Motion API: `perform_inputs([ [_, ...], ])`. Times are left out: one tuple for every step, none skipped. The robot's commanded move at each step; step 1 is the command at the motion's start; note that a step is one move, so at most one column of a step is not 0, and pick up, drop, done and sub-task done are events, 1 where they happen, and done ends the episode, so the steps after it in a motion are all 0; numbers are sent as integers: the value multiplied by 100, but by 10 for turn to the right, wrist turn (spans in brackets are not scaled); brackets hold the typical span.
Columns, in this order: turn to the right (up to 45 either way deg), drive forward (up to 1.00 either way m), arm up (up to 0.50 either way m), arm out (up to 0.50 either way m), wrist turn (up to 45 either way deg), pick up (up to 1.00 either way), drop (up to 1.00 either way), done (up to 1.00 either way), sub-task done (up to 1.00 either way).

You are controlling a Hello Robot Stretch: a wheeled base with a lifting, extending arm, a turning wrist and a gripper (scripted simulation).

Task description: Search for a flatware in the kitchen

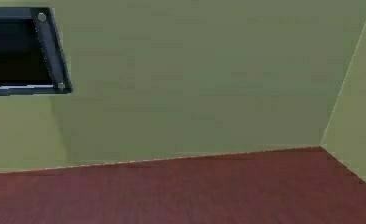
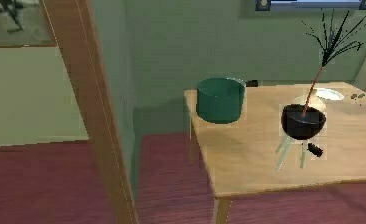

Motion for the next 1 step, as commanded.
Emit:
perform_inputs([
  [330,0,0,0,0,0,0,0,0],
])
